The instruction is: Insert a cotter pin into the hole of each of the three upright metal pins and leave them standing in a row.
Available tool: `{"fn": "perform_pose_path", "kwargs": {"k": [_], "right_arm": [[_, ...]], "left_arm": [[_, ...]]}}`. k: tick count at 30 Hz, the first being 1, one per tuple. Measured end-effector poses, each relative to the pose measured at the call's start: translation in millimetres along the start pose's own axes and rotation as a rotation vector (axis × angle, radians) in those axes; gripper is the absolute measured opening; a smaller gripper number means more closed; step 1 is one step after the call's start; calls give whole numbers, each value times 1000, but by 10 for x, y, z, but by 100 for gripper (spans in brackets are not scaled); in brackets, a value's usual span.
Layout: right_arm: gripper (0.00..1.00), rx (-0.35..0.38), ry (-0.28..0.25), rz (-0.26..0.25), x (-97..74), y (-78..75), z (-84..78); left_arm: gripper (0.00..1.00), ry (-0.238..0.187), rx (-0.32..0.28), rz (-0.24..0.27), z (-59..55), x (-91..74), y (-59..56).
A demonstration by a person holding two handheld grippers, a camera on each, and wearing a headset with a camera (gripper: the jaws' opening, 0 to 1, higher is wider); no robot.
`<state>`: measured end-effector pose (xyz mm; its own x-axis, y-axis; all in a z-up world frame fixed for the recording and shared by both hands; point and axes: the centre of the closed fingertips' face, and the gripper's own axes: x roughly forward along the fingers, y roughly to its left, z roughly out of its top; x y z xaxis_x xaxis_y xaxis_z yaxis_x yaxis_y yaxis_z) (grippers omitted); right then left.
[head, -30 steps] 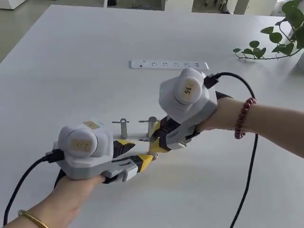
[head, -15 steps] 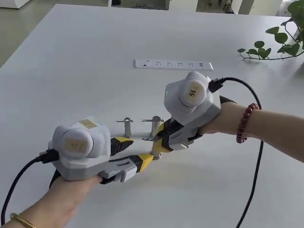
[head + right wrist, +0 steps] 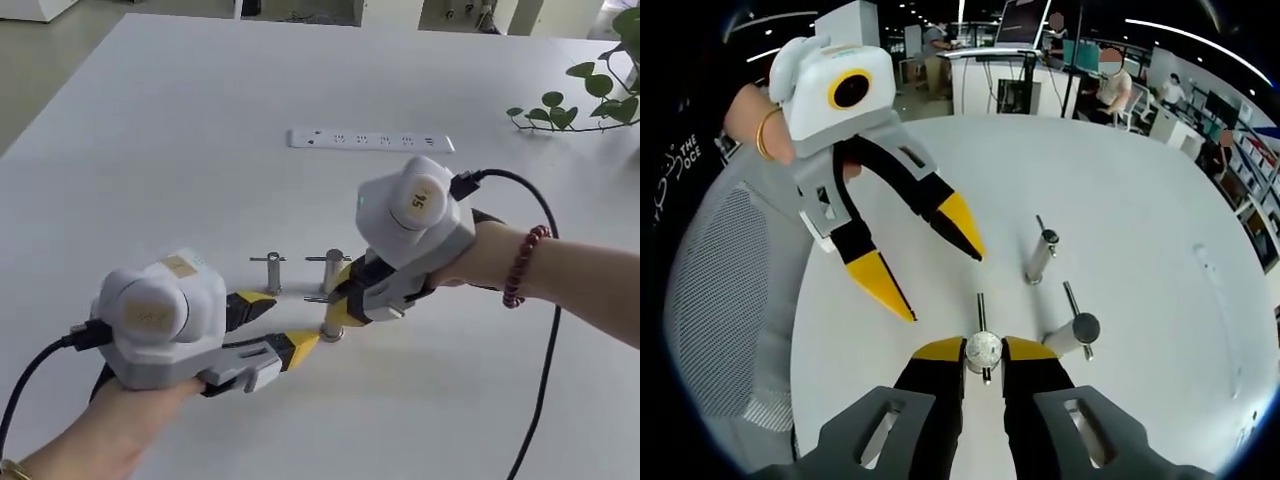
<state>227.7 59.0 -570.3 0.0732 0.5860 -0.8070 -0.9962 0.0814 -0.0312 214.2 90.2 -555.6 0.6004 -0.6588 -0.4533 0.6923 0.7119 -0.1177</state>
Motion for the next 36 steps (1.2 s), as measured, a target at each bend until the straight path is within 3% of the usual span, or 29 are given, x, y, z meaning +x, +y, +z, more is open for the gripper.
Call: {"fn": "perform_pose_path", "kwargs": {"k": [5, 15, 36], "right_arm": [[8, -8, -6, 17, 1, 14, 4], [8, -50, 6, 27, -43, 26, -30], [8, -16, 30, -23, -324, -249, -304]], "left_arm": [[38, -26, 7, 5, 65, -60, 4], [40, -33, 56, 21, 114, -198, 17], [44, -22, 60, 29, 60, -322, 76]]}}
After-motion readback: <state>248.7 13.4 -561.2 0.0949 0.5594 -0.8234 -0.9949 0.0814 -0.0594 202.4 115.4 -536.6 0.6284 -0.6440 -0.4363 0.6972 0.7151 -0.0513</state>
